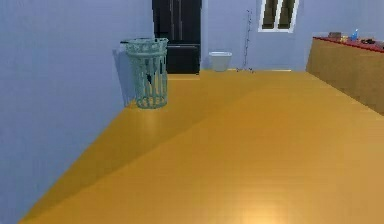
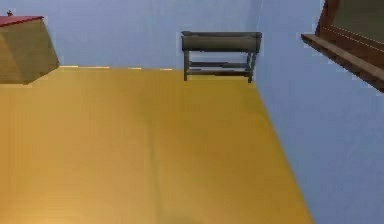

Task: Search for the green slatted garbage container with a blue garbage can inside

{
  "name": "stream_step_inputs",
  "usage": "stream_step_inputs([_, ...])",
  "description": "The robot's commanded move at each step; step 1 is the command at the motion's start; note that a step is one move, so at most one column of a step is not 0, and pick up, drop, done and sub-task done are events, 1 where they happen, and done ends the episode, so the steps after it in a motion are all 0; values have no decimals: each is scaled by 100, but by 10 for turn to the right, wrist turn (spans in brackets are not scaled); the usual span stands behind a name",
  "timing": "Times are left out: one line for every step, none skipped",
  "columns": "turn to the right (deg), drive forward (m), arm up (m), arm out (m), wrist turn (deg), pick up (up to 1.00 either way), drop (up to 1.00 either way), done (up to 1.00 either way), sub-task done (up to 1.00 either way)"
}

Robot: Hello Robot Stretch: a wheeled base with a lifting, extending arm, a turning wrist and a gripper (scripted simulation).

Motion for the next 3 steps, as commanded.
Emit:
stream_step_inputs([-210, 0, 0, 0, 0, 0, 0, 0, 0])
stream_step_inputs([0, 100, 0, 0, 0, 0, 0, 0, 0])
stream_step_inputs([0, 100, 0, 0, 0, 0, 0, 0, 0])
